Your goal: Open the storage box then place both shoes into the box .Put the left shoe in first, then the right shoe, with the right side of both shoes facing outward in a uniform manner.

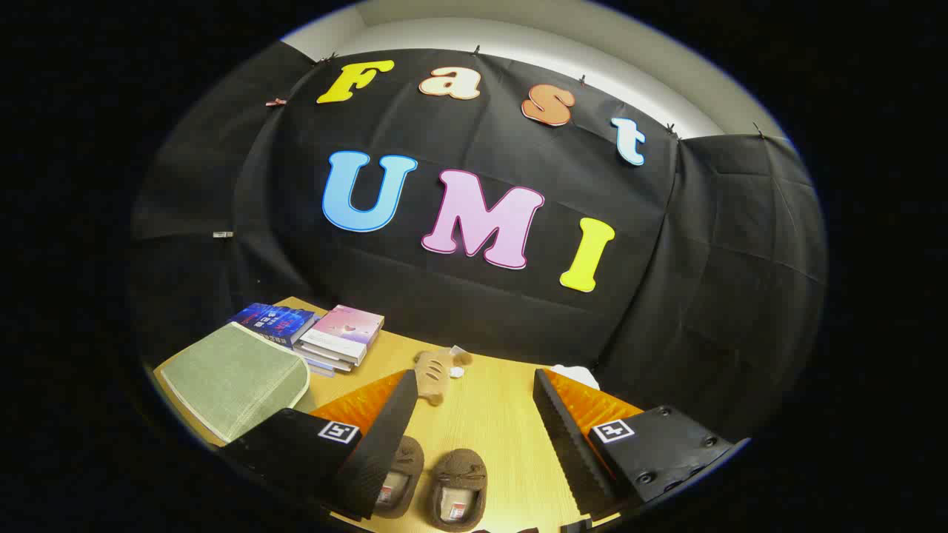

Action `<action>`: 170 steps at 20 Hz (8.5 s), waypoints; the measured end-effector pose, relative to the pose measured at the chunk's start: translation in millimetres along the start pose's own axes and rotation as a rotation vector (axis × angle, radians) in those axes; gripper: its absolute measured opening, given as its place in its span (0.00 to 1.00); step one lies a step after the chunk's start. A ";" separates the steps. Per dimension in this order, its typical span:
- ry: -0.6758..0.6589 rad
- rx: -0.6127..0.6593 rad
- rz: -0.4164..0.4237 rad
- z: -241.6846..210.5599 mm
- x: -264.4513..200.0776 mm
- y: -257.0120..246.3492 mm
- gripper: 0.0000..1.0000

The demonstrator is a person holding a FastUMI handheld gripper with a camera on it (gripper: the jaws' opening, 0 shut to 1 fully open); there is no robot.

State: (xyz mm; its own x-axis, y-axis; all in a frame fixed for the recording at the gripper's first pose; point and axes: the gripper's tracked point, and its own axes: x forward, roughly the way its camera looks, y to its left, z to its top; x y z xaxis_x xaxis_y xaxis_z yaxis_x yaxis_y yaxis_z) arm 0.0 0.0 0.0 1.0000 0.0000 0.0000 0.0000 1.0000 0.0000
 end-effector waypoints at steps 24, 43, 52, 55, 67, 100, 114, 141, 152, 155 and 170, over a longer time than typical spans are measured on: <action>0.042 0.033 0.000 -9.1 -3.0 -2.4 0.98; 0.024 0.025 0.087 -7.3 -6.4 16.1 0.98; 0.131 0.439 0.717 6.9 -5.1 130.3 0.99; 0.234 0.569 0.886 -3.5 -12.3 154.7 0.98; 0.700 0.817 1.209 -119.0 -7.0 238.1 0.98; 0.715 1.244 1.365 -84.3 -31.6 259.9 0.05; 0.479 0.955 1.441 70.5 -59.6 341.5 0.08; 0.483 0.646 1.380 52.3 -52.8 422.4 0.96; 0.465 0.523 1.036 -6.9 -23.2 277.3 0.97; 0.483 0.492 0.918 -36.6 -21.6 232.0 0.97; 0.806 0.248 0.497 -248.2 5.1 117.0 0.92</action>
State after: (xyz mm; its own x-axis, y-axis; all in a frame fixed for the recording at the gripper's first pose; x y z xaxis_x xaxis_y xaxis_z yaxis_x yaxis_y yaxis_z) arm 5.1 117.0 -248.2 0.5863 0.5140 -0.6261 -0.3293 0.8574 0.3955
